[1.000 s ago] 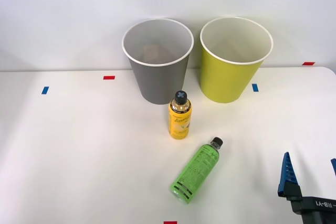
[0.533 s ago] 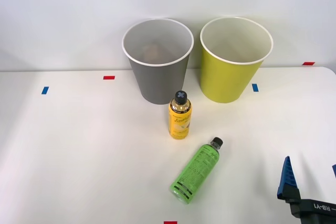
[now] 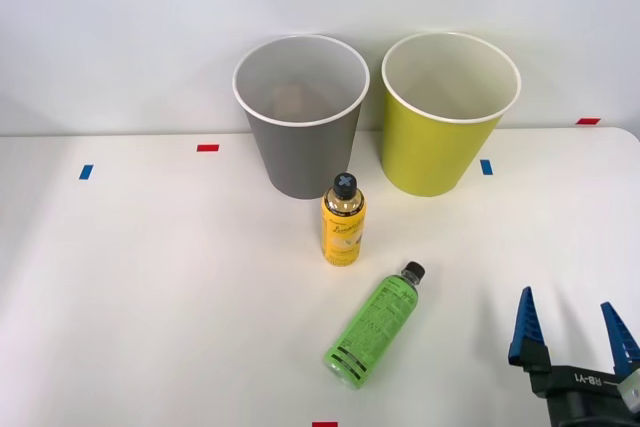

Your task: Put cans in the gray bin, plastic bottles in the light green bin

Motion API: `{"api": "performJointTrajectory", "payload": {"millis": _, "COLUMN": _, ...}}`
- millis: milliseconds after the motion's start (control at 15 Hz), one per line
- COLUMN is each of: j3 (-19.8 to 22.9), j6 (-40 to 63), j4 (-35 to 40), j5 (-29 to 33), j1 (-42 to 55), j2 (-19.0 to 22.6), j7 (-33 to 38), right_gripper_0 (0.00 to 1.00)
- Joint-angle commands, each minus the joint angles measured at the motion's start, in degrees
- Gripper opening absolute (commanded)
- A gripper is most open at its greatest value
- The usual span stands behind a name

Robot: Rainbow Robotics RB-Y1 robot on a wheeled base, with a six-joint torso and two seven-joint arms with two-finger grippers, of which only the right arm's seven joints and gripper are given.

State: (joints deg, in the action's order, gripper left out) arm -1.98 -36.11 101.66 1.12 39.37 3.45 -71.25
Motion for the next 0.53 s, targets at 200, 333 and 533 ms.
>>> {"api": "performJointTrajectory", "payload": {"millis": 200, "j3": -4.5, "j6": -4.7, "j4": -0.1, "j5": 1.4, "j1": 4.8, "j2": 6.1, "j7": -2.0, "right_gripper_0": 1.0}}
{"api": "performJointTrajectory", "payload": {"millis": 333, "j3": -5.2, "j6": -5.8, "j4": -0.1, "j5": 1.8, "j1": 7.2, "j2": 6.0, "j7": -3.7, "right_gripper_0": 1.0}}
{"api": "performJointTrajectory", "payload": {"millis": 533, "j3": -5.9, "j6": -6.6, "j4": -0.1, "j5": 0.5, "j1": 10.4, "j2": 4.5, "j7": -9.8, "right_gripper_0": 1.0}}
